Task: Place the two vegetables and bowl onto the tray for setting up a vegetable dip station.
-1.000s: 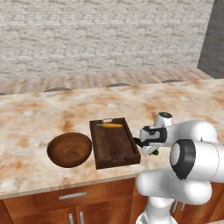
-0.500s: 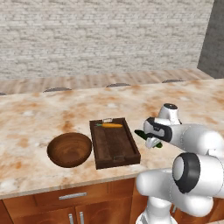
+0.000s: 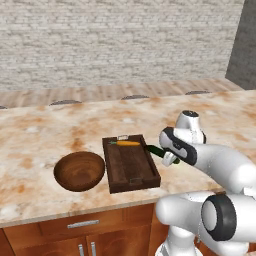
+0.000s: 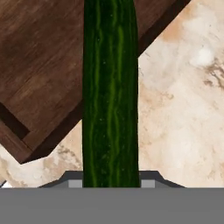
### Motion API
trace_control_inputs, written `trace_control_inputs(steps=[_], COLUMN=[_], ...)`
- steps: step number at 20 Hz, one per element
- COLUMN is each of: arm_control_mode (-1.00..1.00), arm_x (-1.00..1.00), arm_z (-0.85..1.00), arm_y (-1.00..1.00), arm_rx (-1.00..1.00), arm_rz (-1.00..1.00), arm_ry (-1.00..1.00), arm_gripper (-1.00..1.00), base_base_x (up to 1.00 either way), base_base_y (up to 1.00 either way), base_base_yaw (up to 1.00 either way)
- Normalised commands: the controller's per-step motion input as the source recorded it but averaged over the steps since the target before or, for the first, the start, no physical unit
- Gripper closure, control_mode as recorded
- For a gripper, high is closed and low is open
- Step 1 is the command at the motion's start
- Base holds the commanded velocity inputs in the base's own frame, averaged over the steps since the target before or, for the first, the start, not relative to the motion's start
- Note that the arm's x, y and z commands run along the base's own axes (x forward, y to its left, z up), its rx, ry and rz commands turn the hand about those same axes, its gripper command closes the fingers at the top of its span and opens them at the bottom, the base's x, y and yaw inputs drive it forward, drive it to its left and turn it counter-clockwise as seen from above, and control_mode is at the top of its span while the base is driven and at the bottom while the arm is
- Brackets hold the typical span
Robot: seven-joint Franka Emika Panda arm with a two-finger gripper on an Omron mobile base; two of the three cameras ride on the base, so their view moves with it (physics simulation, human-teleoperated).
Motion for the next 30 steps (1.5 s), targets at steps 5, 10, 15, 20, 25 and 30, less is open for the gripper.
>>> trace_control_inputs(steps=[5,10,15,20,25,30], arm_control_mode=[-1.00,-1.00,-1.00,-1.00,-1.00,-1.00], arm_x=[0.29,0.58,0.60,0.47,0.47,0.38], arm_z=[0.22,0.07,0.00,0.00,-0.03,-0.12], arm_y=[0.58,0.38,0.33,0.03,0.03,0.14], arm_rx=[0.00,0.00,0.00,0.00,-0.02,-0.05], arm_rz=[0.29,0.26,0.20,0.04,0.00,0.00], arm_ry=[0.00,0.00,0.00,0.00,0.00,0.00], arm_gripper=[1.00,1.00,1.00,1.00,1.00,1.00], base_base_x=[0.00,0.00,0.00,0.00,0.00,0.00], base_base_y=[0.00,0.00,0.00,0.00,0.00,0.00], base_base_yaw=[0.00,0.00,0.00,0.00,0.00,0.00])
